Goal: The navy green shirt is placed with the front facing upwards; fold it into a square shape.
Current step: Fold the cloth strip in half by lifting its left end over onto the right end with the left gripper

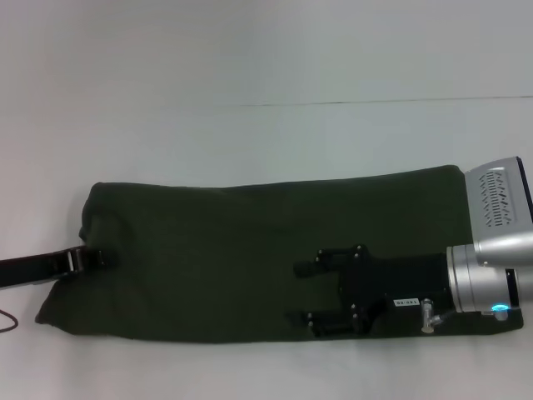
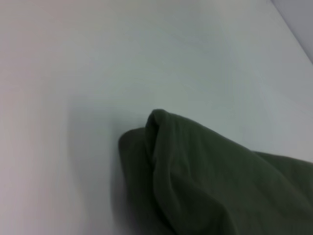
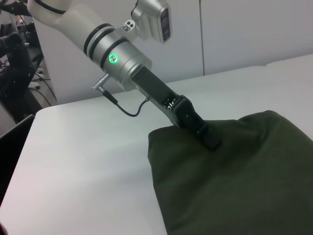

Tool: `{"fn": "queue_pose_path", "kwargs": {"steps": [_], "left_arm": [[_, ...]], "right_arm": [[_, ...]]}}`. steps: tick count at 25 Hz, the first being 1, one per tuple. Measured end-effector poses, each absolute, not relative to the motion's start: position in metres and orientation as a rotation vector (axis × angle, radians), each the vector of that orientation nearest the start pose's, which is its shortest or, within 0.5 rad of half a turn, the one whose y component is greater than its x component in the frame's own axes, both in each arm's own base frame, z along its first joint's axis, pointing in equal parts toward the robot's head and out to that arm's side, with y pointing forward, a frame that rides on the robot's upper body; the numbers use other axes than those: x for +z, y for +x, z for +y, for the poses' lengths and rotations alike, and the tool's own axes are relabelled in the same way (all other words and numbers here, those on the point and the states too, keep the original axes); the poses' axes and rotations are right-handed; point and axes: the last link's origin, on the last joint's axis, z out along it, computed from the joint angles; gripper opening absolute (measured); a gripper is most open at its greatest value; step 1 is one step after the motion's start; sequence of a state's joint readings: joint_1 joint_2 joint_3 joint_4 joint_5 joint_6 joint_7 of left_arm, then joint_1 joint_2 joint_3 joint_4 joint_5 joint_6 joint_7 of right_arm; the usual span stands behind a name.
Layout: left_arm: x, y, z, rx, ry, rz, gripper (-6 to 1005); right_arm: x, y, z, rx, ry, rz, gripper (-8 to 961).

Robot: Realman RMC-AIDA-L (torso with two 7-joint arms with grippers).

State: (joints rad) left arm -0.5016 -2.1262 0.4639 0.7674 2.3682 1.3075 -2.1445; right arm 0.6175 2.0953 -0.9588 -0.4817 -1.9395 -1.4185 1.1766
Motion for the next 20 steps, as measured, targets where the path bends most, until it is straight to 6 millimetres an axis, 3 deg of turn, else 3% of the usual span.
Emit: {"fn": "queue_pose_path", "kwargs": {"steps": [8,20], "left_arm": [[0.029,-0.341,0.328,-0.470,-2.029,-1.623,110],[0.063,-0.365,0.314,-0.509,-1.907,-1.550,111]], "right_arm": [[-0.067,0.241,0.330,0.543,-2.913,0.363,767],[-0.066,0.243,0.339,0.554,-2.837,0.417,762]]}}
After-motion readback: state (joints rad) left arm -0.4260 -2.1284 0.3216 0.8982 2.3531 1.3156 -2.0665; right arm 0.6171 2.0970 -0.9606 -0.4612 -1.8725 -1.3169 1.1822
